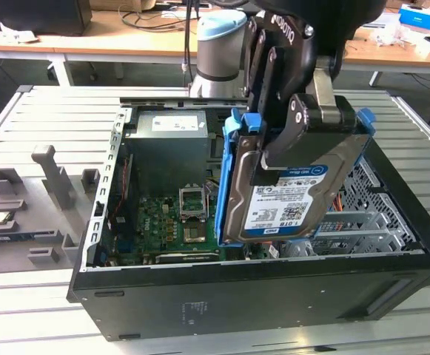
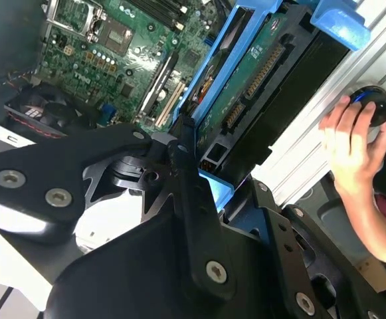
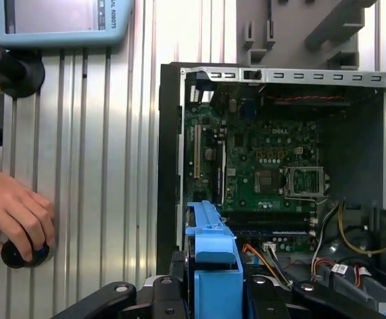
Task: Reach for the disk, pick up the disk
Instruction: 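Pick up the disk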
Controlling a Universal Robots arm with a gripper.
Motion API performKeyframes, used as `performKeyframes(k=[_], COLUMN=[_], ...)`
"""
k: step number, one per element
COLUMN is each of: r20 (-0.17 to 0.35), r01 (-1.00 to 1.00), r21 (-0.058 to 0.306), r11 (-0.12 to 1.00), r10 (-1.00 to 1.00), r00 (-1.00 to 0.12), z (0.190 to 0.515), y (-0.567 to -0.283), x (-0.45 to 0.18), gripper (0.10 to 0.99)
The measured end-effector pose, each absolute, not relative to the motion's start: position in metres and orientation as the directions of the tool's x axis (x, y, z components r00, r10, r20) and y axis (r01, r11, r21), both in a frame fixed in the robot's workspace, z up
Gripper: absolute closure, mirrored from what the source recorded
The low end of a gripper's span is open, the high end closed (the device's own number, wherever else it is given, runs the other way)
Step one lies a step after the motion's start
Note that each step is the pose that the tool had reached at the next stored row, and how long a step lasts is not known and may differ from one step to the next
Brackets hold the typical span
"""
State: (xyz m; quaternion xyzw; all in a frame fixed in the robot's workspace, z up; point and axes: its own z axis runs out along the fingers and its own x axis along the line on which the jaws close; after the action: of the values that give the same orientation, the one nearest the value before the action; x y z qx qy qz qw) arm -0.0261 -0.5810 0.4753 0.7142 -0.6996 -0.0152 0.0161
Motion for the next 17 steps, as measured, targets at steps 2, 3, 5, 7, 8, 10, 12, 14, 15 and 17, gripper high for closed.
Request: performKeyframes(k=[2, 3, 5, 7, 8, 10, 12, 14, 15, 17], r20=[0.001, 0.001, 0.001, 0.001, 0.001, 0.001, 0.001, 0.001, 0.001, 0.001], r01=[-0.999, -0.999, -0.999, -0.999, -0.999, -0.999, -0.999, -0.999, -0.999, -0.999], r21=[0.044, 0.044, 0.044, 0.044, 0.044, 0.044, 0.044, 0.044, 0.044, 0.044], r11=[-0.021, -0.021, -0.021, -0.021, -0.021, -0.021, -0.021, -0.021, -0.021, -0.021], r10=[-1.000, -1.000, -1.000, -1.000, -1.000, -1.000, -1.000, -1.000, -1.000, -1.000], r00=[0.021, 0.021, 0.021, 0.021, 0.021, 0.021, 0.021, 0.021, 0.021, 0.021], z=[0.475, 0.475, 0.475, 0.475, 0.475, 0.475, 0.475, 0.475, 0.475, 0.475], y=[-0.581, -0.581, -0.581, -0.581, -0.581, -0.581, -0.581, -0.581, -0.581, -0.581], x=[-0.021, -0.017, -0.011, -0.007, -0.005, -0.001, 0.004, 0.010, 0.013, 0.018], gripper=[0.718, 0.718, 0.718, 0.718, 0.718, 0.718, 0.718, 0.718, 0.718, 0.718])
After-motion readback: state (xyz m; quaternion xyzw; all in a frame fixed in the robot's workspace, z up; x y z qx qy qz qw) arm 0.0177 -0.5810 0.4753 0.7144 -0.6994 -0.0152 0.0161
